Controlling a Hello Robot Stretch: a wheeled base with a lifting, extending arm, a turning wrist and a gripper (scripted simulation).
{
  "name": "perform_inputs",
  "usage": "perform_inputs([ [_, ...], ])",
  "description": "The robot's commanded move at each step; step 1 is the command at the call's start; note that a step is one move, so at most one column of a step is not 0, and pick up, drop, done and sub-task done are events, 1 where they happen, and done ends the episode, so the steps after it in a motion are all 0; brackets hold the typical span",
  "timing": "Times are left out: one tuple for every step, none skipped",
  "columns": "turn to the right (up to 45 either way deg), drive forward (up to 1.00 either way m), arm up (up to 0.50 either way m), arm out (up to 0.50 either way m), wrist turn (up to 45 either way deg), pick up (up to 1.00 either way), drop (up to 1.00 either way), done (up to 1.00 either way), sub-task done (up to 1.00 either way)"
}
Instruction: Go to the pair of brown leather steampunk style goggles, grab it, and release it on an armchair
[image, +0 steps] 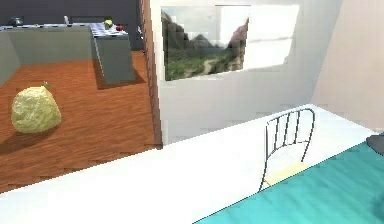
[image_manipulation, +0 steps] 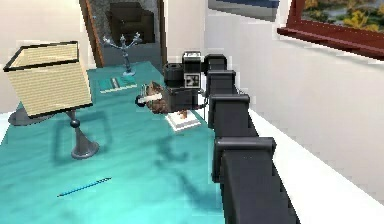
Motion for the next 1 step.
perform_inputs([
  [0.0,0.0,0.0,0.0,-45.0,0.0,0.0,0.0,0.0],
])
